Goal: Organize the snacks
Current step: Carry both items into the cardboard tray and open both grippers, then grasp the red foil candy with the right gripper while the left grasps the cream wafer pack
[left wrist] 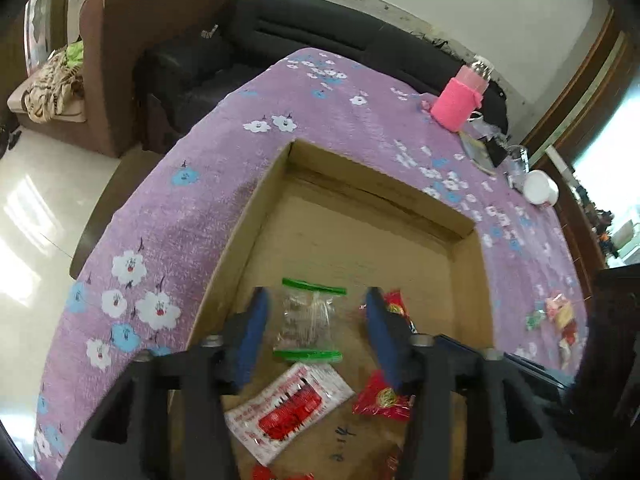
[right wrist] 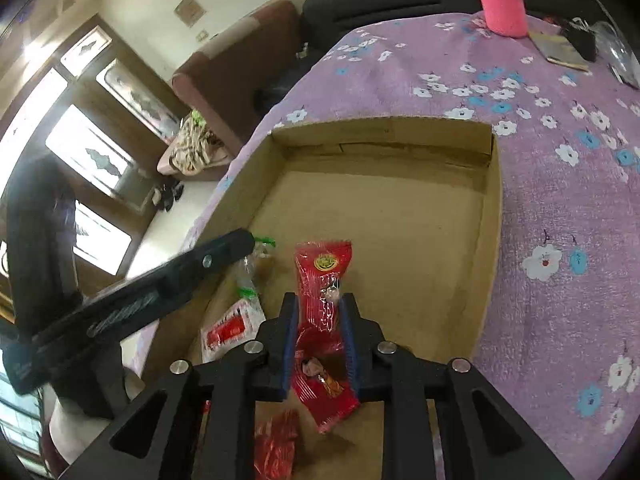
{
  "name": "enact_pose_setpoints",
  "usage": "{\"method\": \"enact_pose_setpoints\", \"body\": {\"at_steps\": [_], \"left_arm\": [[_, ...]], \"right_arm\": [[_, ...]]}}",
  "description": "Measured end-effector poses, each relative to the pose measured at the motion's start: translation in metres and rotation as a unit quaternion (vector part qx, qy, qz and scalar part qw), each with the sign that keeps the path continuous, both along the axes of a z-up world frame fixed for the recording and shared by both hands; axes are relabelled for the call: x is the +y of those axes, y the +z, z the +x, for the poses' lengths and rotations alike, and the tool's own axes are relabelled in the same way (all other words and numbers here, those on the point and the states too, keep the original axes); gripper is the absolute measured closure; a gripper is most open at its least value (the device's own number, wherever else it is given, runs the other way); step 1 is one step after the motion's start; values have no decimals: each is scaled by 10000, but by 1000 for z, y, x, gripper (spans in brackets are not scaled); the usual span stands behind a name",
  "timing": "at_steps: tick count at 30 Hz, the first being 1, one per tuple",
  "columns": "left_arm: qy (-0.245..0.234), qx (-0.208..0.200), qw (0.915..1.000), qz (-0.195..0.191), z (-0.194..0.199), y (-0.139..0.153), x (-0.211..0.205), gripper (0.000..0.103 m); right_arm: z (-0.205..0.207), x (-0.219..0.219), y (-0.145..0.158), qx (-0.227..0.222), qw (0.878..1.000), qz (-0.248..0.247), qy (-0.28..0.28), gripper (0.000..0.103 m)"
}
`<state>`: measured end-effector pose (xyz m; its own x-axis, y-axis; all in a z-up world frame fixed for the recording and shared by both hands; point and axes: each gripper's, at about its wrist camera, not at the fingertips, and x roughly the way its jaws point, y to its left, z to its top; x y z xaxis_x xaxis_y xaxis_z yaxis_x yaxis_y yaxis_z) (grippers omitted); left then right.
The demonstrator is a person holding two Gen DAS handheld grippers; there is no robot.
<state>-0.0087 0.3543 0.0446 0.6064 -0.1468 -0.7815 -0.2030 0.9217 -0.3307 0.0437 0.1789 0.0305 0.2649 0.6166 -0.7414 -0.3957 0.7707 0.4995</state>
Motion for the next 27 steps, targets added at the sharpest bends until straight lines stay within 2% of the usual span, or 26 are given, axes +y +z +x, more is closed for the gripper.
{"method": "enact_pose_setpoints", "body": {"at_steps": [4, 8, 11, 14, 16, 18, 21, 23, 25, 27], "left_arm": [[-35, -264, 9996, 25, -22, 24, -10, 47], [-339, -689, 9970, -123, -51, 56, -40, 33], [-741, -1065, 9914, -155, -73, 80, -73, 24], [-1097, -1262, 9855, -301, -86, 91, -104, 22], [-1295, -1349, 9817, -350, -95, 92, -126, 22], [-1348, -1379, 9805, -373, -99, 91, -143, 22], [-1299, -1342, 9814, -442, -99, 79, -166, 22], [-1333, -1161, 9833, -442, -95, 68, -181, 22], [-1403, -972, 9846, -380, -91, 60, -194, 22], [-1412, -959, 9848, -316, -93, 57, -202, 22]], "right_arm": [[-12, -35, 22, -228, 9992, 257, -220, 78], [-30, -96, 40, -404, 9969, 426, -531, 78], [-40, -162, 48, -562, 9926, 338, -1019, 78], [-41, -241, 49, -642, 9811, 38, -1827, 78], [-39, -299, 49, -633, 9659, -178, -2506, 79], [-38, -355, 45, -676, 9424, -580, -3223, 79], [-27, -407, 32, -529, 9199, -925, -3774, 77], [-19, -423, 22, -393, 9168, -812, -3890, 76], [-7, -428, 8, -195, 9200, -694, -3852, 76], [0, -424, 2, -120, 9263, -612, -3716, 76]]}}
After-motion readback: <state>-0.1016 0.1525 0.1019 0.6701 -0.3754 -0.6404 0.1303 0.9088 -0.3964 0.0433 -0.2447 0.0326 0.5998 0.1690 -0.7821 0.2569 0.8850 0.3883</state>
